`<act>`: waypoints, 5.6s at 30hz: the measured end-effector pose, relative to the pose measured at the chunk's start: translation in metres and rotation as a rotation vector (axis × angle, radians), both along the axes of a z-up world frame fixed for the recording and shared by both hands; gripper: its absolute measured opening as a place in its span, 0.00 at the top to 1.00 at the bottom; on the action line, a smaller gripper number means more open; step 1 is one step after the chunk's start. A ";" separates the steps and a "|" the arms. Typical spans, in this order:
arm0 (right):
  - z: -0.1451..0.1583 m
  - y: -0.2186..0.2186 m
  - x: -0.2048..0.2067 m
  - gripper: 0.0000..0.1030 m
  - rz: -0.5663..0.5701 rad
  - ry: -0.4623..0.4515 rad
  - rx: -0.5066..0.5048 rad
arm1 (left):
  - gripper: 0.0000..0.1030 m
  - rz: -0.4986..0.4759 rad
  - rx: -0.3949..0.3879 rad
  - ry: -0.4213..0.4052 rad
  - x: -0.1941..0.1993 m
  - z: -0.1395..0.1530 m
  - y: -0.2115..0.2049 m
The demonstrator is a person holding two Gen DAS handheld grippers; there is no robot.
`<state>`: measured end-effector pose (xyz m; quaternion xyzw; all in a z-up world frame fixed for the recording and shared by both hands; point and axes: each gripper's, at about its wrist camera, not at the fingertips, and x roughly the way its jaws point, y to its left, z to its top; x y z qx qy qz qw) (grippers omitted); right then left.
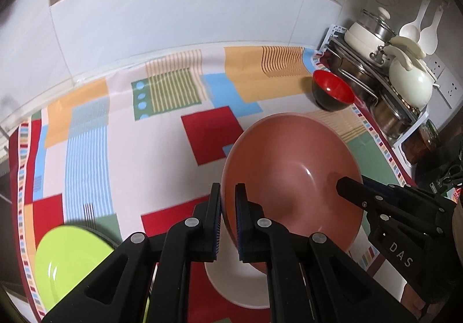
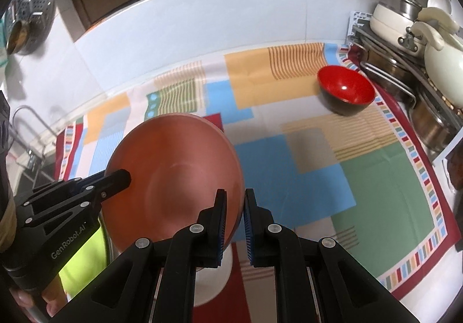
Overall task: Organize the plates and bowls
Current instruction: 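Lift and carry the pink bowl over the white bowl with both tools, then lower the pink bowl into the white bowl and open both tools, then move both tools toward the red bowl beside the pot rack, then close both tools on the rim of the red bowl, then lift and carry the red bowl over the pink bowl with both tools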
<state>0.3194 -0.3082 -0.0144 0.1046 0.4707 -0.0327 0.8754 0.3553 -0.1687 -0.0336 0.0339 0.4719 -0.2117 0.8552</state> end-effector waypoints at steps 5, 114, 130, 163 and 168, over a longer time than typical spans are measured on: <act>-0.007 0.008 -0.009 0.87 0.031 0.030 -0.003 | 0.90 0.009 0.006 0.025 -0.013 -0.008 0.008; 0.013 -0.161 0.051 0.34 -0.345 -0.159 -0.117 | 0.15 -0.319 0.110 -0.226 0.120 0.036 -0.179; -0.025 -0.218 0.095 0.34 -0.447 -0.122 -0.101 | 0.15 -0.399 0.165 -0.187 0.178 0.003 -0.253; -0.098 -0.256 0.144 0.81 -0.459 0.019 -0.020 | 0.80 -0.537 0.203 -0.014 0.219 -0.072 -0.335; -0.098 -0.256 0.145 0.83 -0.468 0.020 -0.024 | 0.89 -0.544 0.193 0.008 0.217 -0.075 -0.337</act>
